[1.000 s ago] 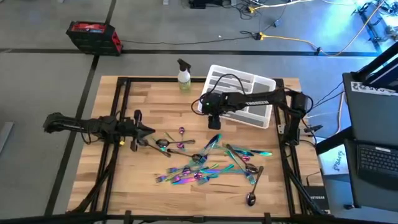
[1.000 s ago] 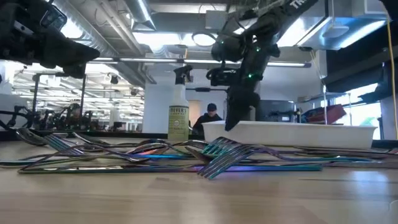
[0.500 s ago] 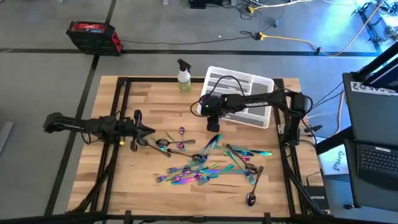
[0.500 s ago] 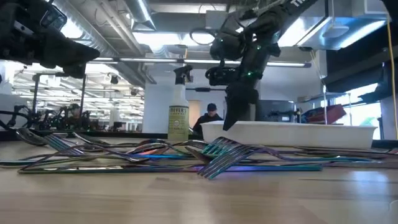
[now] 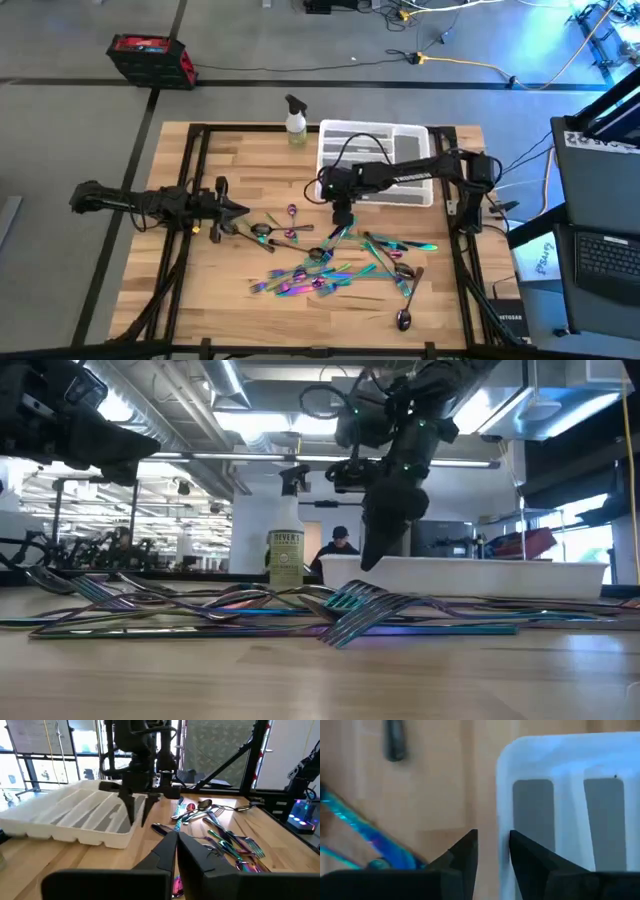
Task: Sort silverware
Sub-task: Adjust the white white silverware tray on the table, then put the blue fork on the white silverware tray
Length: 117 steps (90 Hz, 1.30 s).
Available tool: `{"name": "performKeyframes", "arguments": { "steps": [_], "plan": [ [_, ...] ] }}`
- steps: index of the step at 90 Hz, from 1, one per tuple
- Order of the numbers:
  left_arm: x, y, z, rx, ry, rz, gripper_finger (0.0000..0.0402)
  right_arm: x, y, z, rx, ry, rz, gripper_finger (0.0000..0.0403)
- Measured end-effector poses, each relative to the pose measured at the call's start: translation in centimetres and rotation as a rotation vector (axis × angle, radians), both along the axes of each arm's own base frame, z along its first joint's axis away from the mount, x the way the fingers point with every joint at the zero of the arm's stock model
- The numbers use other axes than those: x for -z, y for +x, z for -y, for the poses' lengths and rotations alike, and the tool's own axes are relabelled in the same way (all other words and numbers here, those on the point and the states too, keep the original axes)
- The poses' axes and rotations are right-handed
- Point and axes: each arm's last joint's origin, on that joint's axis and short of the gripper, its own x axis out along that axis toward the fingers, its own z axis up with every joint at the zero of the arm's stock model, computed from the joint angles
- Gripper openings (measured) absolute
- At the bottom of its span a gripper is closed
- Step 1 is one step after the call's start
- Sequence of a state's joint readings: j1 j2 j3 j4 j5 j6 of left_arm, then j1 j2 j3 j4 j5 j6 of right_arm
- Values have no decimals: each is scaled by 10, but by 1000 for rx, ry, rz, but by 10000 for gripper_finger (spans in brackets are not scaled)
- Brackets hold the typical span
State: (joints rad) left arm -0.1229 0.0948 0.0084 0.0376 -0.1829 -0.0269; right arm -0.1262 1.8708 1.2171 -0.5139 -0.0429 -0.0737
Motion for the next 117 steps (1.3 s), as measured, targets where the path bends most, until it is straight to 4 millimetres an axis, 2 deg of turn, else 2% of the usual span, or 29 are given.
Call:
{"name": "performKeyframes", "arguments": {
  "steps": [29,60,89,117],
  "plan": [
    [0,0,0,0,0,-1,0,0,2,-22,-6,0,-5,94],
    [0,0,0,0,0,0,0,-3,9,-14,83,-64,76,94],
    [0,0,0,0,0,0,0,-6,9,-14,83,-67,92,95],
    [0,0,0,0,0,-1,0,-47,3,-17,65,-76,250,95]
  ]
}}
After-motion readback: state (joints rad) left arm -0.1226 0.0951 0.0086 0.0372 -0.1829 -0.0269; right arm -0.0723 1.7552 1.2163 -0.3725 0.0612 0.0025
